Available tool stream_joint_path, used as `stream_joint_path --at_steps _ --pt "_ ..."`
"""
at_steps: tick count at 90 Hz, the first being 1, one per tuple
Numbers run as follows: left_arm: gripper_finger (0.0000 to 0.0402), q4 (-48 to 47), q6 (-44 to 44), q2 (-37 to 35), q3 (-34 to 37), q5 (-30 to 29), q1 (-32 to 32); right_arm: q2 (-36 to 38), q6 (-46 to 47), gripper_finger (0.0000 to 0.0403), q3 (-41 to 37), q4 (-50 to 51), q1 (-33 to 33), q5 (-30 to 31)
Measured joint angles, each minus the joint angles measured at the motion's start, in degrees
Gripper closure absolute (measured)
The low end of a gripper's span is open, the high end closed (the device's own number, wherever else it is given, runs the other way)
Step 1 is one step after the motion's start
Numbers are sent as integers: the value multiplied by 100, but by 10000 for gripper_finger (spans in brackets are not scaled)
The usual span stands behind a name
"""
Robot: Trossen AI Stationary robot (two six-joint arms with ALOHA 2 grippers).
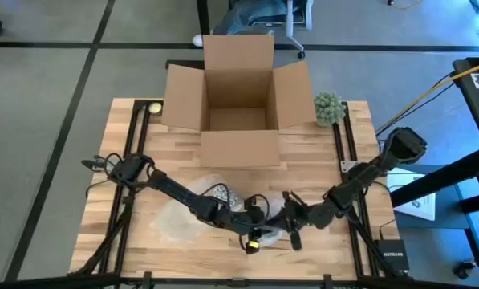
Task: Wrap mug
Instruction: Wrap the green mug with the right transparent bubble wrap
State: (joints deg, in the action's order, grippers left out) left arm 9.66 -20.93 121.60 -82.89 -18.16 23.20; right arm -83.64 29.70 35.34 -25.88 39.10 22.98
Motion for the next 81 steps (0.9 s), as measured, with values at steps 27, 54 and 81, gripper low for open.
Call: stream_joint_path --at_steps 27,54,81 --pt "299 -4 -6 0 0 -1 0 78 275 402 131 1013 209 104" --pt "299 -8 -13 -7 0 1 0 1168 327 402 485 3490 209 668" --pt "299 -8 -40 -9 -2 128 -7 1201 145 402 -436 3745 -792 1042"
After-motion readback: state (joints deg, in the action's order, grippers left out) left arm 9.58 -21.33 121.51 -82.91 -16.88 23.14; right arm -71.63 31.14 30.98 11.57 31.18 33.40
